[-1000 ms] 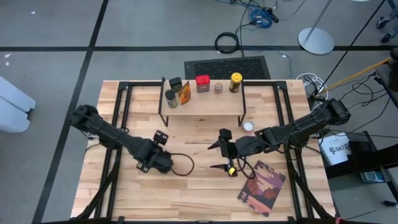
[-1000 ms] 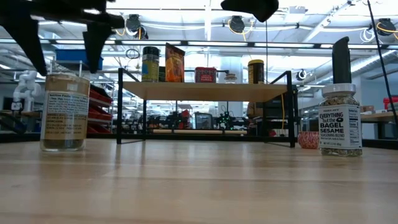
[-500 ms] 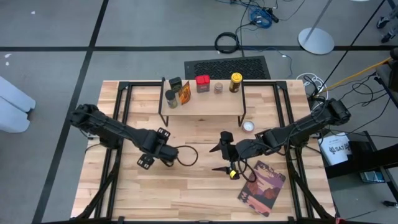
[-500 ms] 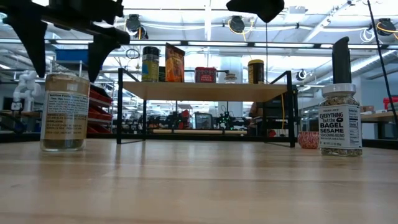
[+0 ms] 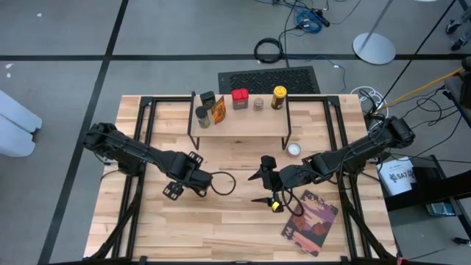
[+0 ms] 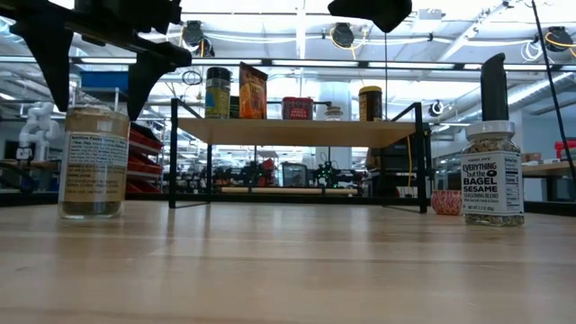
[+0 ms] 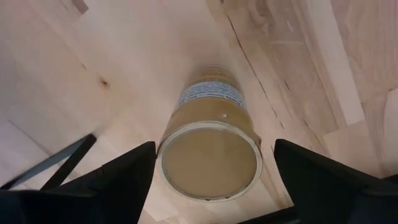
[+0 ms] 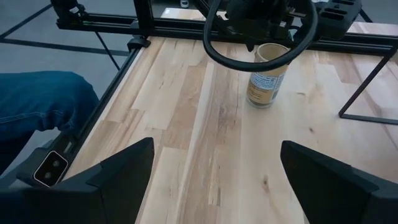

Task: Shelf spices
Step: Put the brown spice bottle on the table

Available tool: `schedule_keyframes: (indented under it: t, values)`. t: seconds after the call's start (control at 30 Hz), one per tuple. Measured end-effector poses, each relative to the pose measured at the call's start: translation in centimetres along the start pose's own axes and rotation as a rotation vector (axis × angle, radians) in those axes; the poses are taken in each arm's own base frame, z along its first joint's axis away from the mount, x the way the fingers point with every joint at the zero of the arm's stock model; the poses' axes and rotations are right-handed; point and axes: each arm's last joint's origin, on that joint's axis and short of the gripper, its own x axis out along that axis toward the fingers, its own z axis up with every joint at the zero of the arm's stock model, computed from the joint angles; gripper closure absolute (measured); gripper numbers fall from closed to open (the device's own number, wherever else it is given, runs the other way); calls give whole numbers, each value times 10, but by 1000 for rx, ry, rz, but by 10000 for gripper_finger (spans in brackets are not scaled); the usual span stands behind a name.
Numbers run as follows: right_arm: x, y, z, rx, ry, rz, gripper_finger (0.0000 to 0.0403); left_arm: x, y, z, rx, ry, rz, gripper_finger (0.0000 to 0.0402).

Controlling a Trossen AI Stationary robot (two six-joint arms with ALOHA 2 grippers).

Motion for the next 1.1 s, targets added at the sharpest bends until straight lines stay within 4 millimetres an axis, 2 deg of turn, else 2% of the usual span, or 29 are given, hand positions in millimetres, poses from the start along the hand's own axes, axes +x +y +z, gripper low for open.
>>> schedule_keyframes:
  t: [0.33,0.47,0.8,1.1]
  values:
    - [0,0,0,7,1,3,65,0,2,1,-2,-4,56,68]
    - [0,0,0,7,2,5,65,6,1,-1,12,14,57,68]
    - [0,2,0,4,1,11,65,8,-2,-5,167,68,45,68]
    - [0,2,0,4,2,10,65,8,-1,-2,265,36,55,68]
